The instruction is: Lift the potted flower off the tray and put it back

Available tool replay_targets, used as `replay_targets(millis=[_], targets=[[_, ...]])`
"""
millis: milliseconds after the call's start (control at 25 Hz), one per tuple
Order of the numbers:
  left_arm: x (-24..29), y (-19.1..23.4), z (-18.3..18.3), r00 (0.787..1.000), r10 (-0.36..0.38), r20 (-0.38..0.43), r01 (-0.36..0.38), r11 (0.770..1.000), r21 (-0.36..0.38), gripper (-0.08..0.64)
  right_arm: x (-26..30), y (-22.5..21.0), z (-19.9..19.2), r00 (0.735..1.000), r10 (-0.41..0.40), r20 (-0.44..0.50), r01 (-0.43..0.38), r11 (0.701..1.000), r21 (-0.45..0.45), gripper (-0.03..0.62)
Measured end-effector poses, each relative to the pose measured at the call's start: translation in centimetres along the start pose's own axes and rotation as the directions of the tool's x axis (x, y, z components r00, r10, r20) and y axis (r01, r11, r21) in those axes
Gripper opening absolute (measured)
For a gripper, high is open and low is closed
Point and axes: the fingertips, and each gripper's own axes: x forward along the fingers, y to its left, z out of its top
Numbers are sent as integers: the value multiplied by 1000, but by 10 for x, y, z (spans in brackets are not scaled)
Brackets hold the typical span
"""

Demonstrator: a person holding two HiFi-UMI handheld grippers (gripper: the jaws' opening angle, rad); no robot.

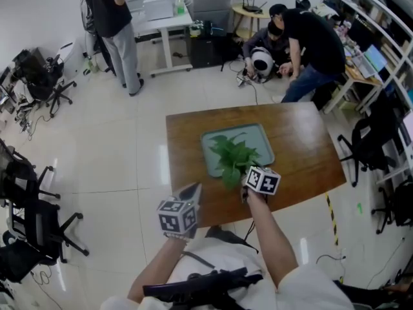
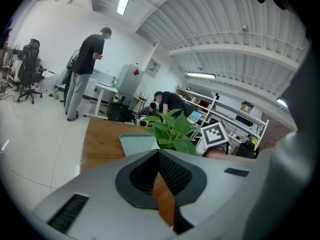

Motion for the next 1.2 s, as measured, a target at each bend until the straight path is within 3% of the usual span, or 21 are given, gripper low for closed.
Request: replay_targets(millis=[400, 760, 1200], targets=[[30, 17, 20, 999, 32, -1, -32, 999, -10, -5, 58, -20, 45, 1000, -4, -9, 4, 1000, 17, 40], [41, 46, 21, 995, 101, -7, -101, 993, -67, -5, 109, -38, 26, 995, -20, -97, 22, 999, 27, 40], [56, 54, 18, 992, 119, -41, -122, 989, -82, -5, 127, -42, 17, 993, -6, -118, 13, 999, 53, 44]])
